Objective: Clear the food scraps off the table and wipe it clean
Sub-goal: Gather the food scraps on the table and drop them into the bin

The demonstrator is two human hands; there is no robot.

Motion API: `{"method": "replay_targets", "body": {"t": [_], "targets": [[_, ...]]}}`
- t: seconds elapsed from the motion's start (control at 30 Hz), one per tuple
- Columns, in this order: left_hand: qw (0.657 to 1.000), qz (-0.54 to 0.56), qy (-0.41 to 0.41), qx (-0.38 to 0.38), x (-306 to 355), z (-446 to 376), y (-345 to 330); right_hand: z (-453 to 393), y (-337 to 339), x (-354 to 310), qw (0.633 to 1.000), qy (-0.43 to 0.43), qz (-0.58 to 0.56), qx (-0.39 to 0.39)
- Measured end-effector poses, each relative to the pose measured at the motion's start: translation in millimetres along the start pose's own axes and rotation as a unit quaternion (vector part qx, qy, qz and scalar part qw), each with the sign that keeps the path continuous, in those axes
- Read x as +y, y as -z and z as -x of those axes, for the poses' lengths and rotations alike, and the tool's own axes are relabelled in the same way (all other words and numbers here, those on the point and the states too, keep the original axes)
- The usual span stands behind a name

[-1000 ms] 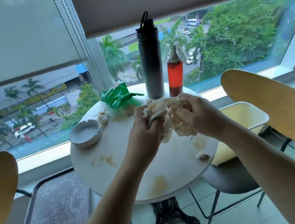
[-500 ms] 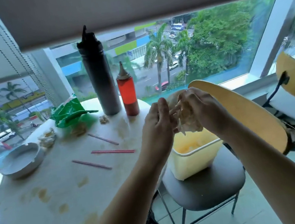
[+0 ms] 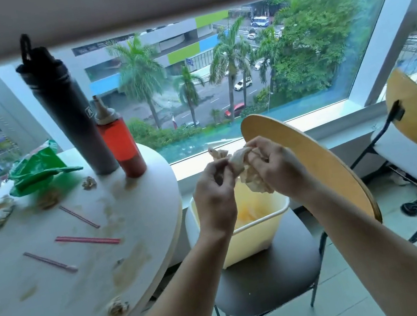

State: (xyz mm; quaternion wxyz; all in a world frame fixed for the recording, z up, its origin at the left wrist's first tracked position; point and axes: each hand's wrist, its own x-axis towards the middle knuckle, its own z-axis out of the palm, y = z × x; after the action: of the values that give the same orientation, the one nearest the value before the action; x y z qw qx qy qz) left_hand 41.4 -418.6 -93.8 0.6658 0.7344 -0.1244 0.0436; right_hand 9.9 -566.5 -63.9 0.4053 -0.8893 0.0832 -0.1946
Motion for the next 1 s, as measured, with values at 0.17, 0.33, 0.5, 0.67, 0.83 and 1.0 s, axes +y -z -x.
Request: {"method": "replay_targets", "body": {"t": [0.17,0.33,0.5,0.67,0.83,1.0], "targets": [[0.993,-0.114,-0.023,0.0,-47.9,-8.7,-12.3,-10.4,-24.5,40.5,0.998,-0.026,0.017,-0.058],[0.979,-0.19,0.028,-0.068,-77.7,-11.2,-21.1,-15.9,-51.6,72.3,0.992,-0.032,0.03,-0.115],[0.957,-0.257,0.076,-0.111,-108.3,-18.3,-25.2,-19.2,-74.1,101.5,0.98,-0.016,0.111,-0.165],[0.93,-0.298,0.132,-0.172,-118.7,-23.4,-24.0,-18.9,-77.6,119.3,0.956,-0.046,0.164,-0.239],[0.89,-0.37,0.154,-0.217,-106.8,-25.6,-16.5,-21.4,-71.4,114.6,0.952,-0.053,0.164,-0.254],[0.877,-0.403,0.138,-0.223,-84.4,-26.9,-9.0,-24.8,-62.2,90.1,0.958,-0.032,0.172,-0.227]]}}
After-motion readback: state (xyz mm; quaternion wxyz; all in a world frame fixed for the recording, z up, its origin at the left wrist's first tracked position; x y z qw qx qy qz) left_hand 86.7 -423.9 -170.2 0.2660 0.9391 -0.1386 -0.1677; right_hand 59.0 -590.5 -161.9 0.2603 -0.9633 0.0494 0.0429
